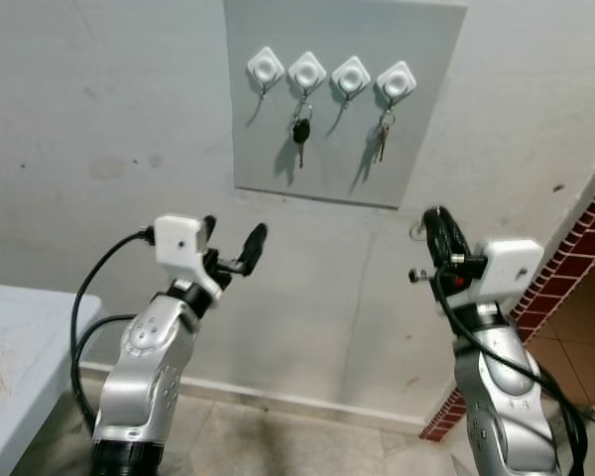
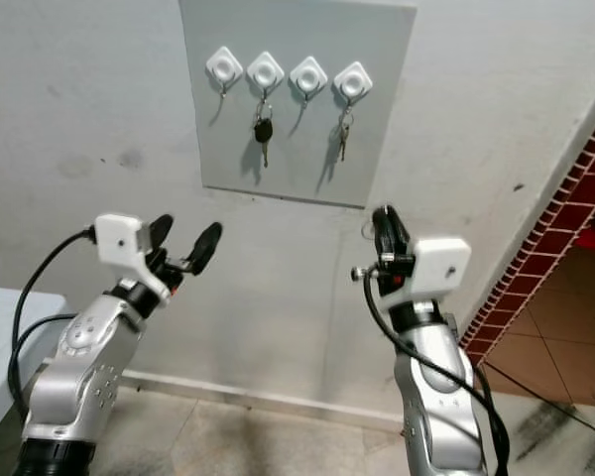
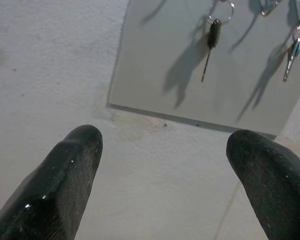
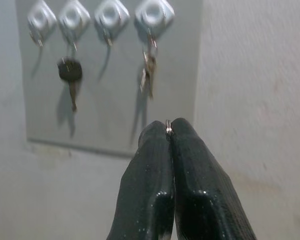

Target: Hang keys on a hook

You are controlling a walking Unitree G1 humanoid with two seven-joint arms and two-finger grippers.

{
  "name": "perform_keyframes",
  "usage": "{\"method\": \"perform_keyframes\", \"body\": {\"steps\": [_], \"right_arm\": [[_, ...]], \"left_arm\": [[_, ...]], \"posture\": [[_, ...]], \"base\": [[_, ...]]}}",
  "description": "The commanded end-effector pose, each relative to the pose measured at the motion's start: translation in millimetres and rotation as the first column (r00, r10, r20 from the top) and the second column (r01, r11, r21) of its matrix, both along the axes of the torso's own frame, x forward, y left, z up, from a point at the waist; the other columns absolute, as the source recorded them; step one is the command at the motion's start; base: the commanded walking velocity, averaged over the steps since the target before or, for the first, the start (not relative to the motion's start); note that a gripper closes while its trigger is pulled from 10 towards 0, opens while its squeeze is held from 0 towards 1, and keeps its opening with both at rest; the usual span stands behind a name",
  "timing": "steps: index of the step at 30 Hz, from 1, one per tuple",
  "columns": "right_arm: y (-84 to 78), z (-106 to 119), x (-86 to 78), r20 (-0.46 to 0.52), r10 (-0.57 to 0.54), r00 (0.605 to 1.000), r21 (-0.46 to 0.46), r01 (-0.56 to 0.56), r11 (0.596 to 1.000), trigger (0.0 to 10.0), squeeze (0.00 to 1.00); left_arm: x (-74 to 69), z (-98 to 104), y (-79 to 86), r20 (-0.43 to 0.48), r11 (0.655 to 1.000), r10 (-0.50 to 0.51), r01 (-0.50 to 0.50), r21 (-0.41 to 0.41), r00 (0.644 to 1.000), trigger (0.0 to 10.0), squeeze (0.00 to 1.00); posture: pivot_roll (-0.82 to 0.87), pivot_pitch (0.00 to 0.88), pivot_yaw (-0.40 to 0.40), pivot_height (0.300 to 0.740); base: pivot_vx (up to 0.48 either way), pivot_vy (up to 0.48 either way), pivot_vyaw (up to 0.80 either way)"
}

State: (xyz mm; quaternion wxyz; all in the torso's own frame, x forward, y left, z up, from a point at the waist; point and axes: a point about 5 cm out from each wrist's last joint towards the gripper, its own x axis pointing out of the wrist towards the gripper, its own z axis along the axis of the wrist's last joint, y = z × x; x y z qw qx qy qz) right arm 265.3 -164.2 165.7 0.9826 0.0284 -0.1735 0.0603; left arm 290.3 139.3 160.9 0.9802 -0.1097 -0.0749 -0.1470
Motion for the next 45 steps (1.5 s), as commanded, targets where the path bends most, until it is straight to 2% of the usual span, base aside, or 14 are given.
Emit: {"method": "perform_keyframes", "body": {"steps": [1,2,5,6,10,11,14,15,19,23,32,45], "right_arm": [[0.3,5,-2.5,0.018,-0.013,1.0,-0.01,0.013,1.0,10.0,0.0],[-3.3,-2,-6.5,-0.012,-0.038,0.999,-0.018,0.038,0.999,10.0,0.0],[-11.1,-18,-15.0,-0.071,-0.087,0.994,-0.042,0.084,0.996,10.0,0.0],[-16.9,-27,-22.2,-0.105,-0.12,0.987,-0.058,0.114,0.992,10.0,0.0],[-19.0,-28,-28.1,-0.125,-0.138,0.983,-0.042,0.133,0.99,10.0,0.0],[-16.0,-24,-32.1,-0.121,-0.125,0.985,-0.019,0.124,0.992,10.0,0.0],[-12.7,-23,-36.6,-0.125,-0.109,0.986,0.0,0.11,0.994,10.0,0.0],[-10.8,-28,-39.0,-0.139,-0.112,0.984,-0.005,0.113,0.994,10.0,0.0],[-8.9,-35,-40.0,-0.155,-0.115,0.981,-0.012,0.114,0.993,10.0,0.0],[-7.7,-38,-33.8,-0.169,-0.121,0.978,-0.007,0.122,0.993,10.0,0.0],[-12.2,-40,-34.4,-0.175,-0.126,0.977,-0.008,0.126,0.992,10.0,0.0],[-9.4,-40,-31.1,-0.17,-0.103,0.98,-0.017,0.101,0.995,10.0,0.0]], "left_arm": [[-3.3,8,-1.3,0.051,1.0,0.005,-0.005,0.006,0.999,10.0,0.0],[-8.2,3,1.2,0.059,0.999,0.036,-0.037,0.024,0.998,10.0,0.0],[-16.8,-11,6.2,0.012,0.998,0.068,-0.068,0.007,0.998,10.0,0.0],[-23.1,-18,10.3,-0.031,0.996,0.083,-0.084,-0.029,0.996,10.0,0.0],[-29.7,-17,12.2,-0.04,0.995,0.081,-0.083,-0.056,0.996,10.0,0.0],[-33.4,-13,13.7,-0.035,0.992,0.075,-0.078,-0.096,0.997,10.0,0.0],[-36.6,-11,14.2,-0.036,0.992,0.067,-0.07,-0.107,0.997,10.0,0.0],[-38.2,-15,15.3,-0.054,0.991,0.065,-0.071,-0.109,0.996,10.0,0.0],[-38.0,-24,18.0,-0.074,0.994,0.076,-0.082,-0.074,0.994,10.0,0.0],[-31.0,-32,15.4,-0.108,0.997,0.071,-0.073,-0.016,0.992,10.0,0.0],[-31.0,-33,15.8,-0.095,0.998,0.063,-0.064,-0.006,0.993,10.0,0.0],[-31.6,-33,14.0,-0.091,0.998,0.062,-0.064,-0.023,0.994,10.0,0.0]], "posture": [[0.0,0.0,-0.031,0.74],[0.0,0.0,-0.031,0.74],[0.0,0.0,-0.029,0.74],[0.0,0.001,-0.025,0.74],[0.0,0.001,-0.023,0.74],[-0.01,0.0,-0.021,0.74],[-0.01,0.0,-0.019,0.74],[0.0,0.0,-0.017,0.74],[-0.01,0.0,-0.015,0.74],[-0.01,0.0,-0.014,0.74],[-0.01,0.0,-0.014,0.74],[0.0,0.0,-0.024,0.74]], "base": [[0.0,0.0,0.0],[0.0,0.0,0.0],[0.0,0.0,0.0],[0.0,0.0,0.0],[0.0,0.0,0.0],[0.0,0.0,0.0],[0.0,0.0,0.0],[0.0,0.0,0.0],[0.0,0.0,0.0],[0.0,0.0,0.0],[0.0,0.0,0.0],[0.279,0.0,0.0]]}}
